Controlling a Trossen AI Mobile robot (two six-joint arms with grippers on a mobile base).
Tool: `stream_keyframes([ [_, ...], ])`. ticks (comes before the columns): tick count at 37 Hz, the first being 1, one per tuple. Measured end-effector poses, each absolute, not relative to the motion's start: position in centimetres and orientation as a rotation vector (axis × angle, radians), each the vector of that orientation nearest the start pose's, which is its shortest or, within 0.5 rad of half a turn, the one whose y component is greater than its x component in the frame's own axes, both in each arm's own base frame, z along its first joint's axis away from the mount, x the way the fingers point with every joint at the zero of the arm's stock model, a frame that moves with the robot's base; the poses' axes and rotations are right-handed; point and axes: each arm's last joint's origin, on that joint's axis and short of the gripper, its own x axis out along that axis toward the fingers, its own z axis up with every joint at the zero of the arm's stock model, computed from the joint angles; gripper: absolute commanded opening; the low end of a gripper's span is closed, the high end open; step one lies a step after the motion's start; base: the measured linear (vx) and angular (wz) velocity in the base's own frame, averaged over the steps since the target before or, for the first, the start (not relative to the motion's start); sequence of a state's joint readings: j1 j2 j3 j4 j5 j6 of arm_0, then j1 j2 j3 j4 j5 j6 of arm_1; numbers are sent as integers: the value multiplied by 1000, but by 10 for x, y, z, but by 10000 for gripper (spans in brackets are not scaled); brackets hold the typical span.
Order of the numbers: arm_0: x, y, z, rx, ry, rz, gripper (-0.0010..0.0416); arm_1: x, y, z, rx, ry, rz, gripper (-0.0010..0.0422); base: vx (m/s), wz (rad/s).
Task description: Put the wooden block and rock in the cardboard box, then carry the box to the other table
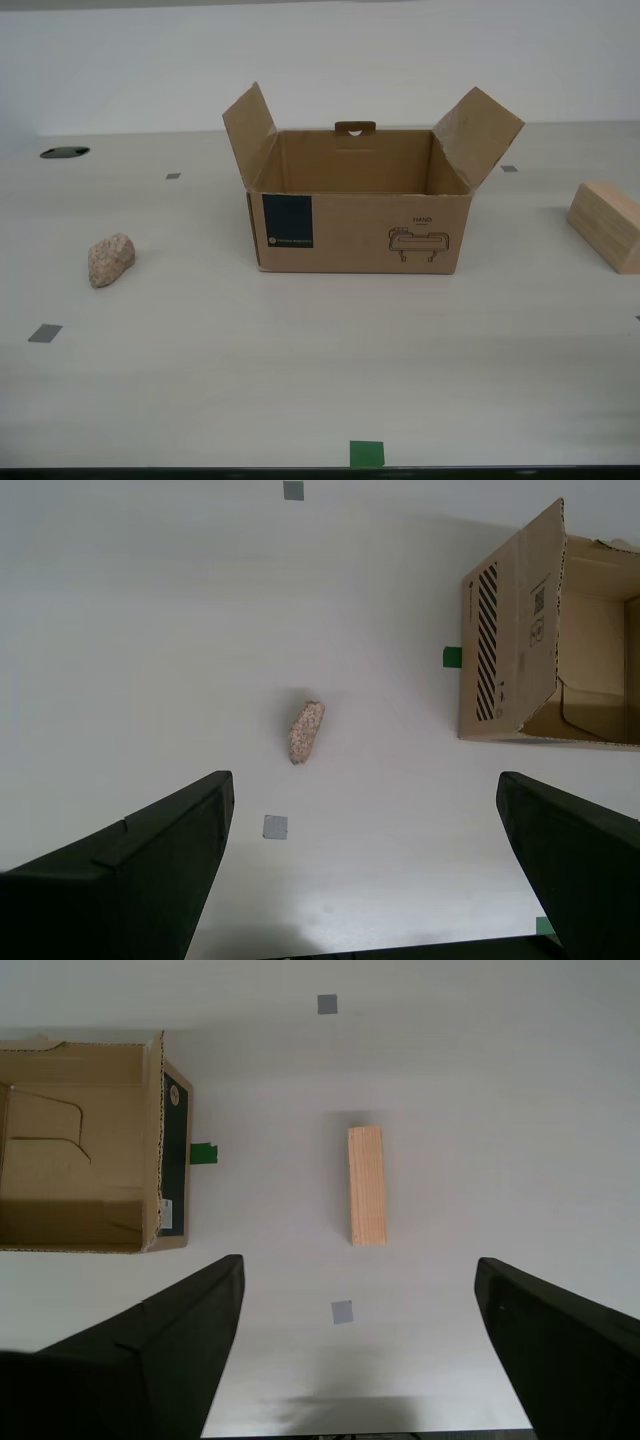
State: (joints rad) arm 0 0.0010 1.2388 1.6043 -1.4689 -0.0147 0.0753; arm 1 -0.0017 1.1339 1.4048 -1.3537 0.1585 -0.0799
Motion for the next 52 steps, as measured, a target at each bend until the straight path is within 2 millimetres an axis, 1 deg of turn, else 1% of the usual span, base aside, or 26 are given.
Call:
stream_keyframes([
  [4,185,1,410,75,1102,-28,409,173,-5,381,-157,1090,-101,359,0,0],
  [7,185,1,410,76,1101,-28,388,173,-5,381,-157,1091,-101,359,0,0],
  [9,185,1,410,76,1101,-28,384,173,-5,381,-157,1091,-101,359,0,0],
  [15,185,1,410,102,1101,-44,405,173,-5,381,-157,1091,-101,359,0,0],
  [18,185,1,410,113,1101,-51,394,173,-5,381,-157,1091,-101,359,0,0],
  [23,185,1,410,123,1101,-56,403,173,-5,381,-157,1091,-100,359,0,0],
  [31,185,1,410,123,1100,-56,393,173,-5,381,-157,1091,-100,359,0,0],
  [52,185,1,411,123,1098,-56,394,175,-5,379,-171,1101,-92,359,0,0],
])
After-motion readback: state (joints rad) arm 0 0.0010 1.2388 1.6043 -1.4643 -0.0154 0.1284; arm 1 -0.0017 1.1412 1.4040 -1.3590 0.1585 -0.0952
